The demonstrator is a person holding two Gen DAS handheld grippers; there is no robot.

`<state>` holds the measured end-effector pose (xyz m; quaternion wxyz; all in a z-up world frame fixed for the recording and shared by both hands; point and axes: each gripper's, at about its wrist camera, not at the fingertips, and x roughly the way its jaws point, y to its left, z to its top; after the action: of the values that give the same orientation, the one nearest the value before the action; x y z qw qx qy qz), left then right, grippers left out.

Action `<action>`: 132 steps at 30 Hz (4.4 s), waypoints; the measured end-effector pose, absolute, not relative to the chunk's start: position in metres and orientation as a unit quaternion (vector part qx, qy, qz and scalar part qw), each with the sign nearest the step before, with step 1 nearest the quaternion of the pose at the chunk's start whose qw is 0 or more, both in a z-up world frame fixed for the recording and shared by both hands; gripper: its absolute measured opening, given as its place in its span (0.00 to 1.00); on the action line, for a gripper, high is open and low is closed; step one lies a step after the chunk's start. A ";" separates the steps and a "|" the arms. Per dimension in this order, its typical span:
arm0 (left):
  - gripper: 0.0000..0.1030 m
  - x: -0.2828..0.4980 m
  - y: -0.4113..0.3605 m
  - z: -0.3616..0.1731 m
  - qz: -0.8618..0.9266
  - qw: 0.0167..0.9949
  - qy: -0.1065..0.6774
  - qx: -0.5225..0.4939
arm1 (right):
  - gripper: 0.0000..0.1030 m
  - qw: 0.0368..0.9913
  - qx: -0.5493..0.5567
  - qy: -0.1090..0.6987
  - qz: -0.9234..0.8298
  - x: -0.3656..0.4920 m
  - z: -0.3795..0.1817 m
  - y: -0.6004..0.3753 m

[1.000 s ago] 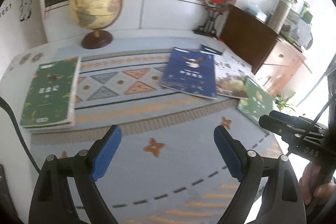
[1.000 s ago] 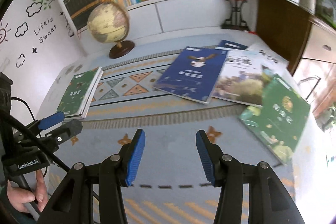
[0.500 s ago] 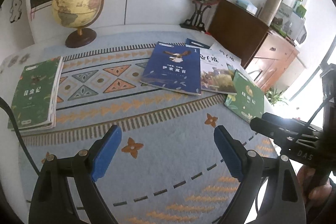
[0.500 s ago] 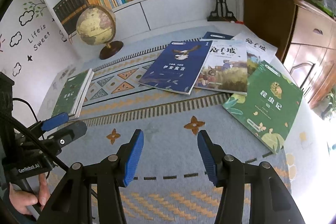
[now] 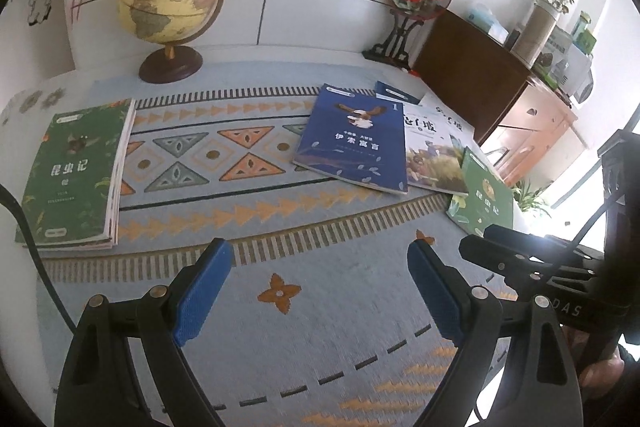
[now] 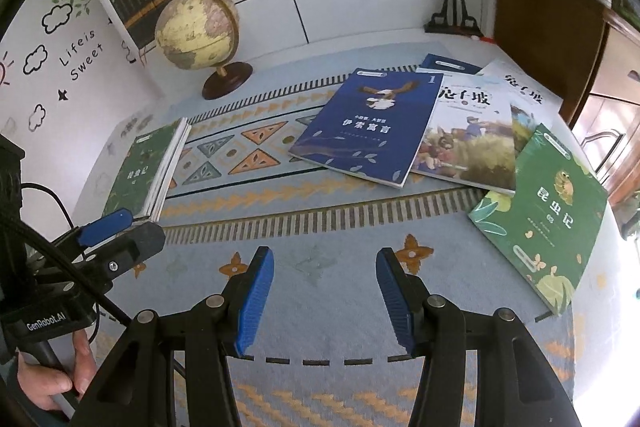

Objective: Organize books

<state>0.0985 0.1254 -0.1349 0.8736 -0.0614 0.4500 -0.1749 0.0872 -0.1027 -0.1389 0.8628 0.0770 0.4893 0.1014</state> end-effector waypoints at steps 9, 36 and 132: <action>0.86 0.104 0.131 -0.137 -0.174 0.874 0.450 -0.066 | 0.50 0.859 0.077 0.495 0.104 0.098 -0.143 -0.099; 0.86 0.184 0.097 -0.161 -0.259 0.841 0.474 -0.031 | 0.50 0.857 0.123 0.498 0.035 0.141 -0.153 -0.128; 0.66 0.329 0.001 -0.275 -0.336 0.634 0.602 -0.350 | 0.11 0.731 0.470 0.478 0.128 0.286 -0.257 -0.269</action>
<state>0.3291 0.0008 -0.2745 0.6340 -0.3502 0.6023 -0.3356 0.2863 -0.2691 -0.2572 0.7307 0.4704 0.4781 0.1275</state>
